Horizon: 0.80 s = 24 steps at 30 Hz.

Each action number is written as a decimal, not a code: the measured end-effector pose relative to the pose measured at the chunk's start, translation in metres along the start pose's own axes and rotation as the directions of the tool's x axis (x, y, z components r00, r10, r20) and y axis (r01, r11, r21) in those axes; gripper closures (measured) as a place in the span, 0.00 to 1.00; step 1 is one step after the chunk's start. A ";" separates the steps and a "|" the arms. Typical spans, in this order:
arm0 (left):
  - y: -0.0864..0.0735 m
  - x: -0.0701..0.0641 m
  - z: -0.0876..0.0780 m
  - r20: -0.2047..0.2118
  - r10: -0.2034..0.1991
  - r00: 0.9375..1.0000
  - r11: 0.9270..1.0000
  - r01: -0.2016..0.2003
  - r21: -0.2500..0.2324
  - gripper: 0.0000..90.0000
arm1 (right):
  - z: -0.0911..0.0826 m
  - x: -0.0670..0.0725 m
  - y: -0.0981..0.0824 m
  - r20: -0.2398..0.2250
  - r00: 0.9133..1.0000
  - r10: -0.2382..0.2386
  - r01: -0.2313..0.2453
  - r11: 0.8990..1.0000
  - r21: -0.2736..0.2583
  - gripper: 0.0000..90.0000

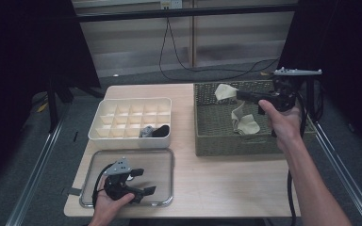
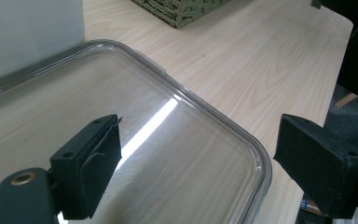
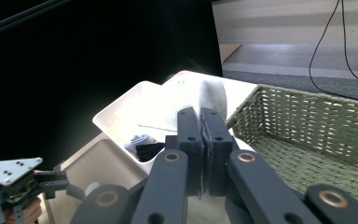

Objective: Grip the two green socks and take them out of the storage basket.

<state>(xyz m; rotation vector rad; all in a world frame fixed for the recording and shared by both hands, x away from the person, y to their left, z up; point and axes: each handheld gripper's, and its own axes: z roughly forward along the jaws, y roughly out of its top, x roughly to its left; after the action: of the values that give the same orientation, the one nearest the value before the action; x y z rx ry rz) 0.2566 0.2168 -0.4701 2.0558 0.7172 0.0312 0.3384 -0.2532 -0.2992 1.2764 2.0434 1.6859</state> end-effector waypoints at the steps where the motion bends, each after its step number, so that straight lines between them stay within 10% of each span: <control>1: 0.000 0.000 0.000 -0.002 0.001 1.000 1.000 -0.001 0.001 0.16 | -0.001 0.002 -0.001 -0.003 1.000 -0.003 0.003 1.000 0.001 0.98; 24: 0.001 -0.007 0.005 0.006 0.014 1.000 1.000 -0.015 0.017 0.17 | -0.025 0.043 -0.041 -0.073 0.997 -0.032 0.033 0.999 0.003 0.98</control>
<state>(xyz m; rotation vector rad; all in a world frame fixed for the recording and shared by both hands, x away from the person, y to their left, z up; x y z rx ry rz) 0.2530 0.2093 -0.4706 2.0764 0.7012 0.0275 0.2763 -0.2394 -0.3119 1.1932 2.0975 1.7389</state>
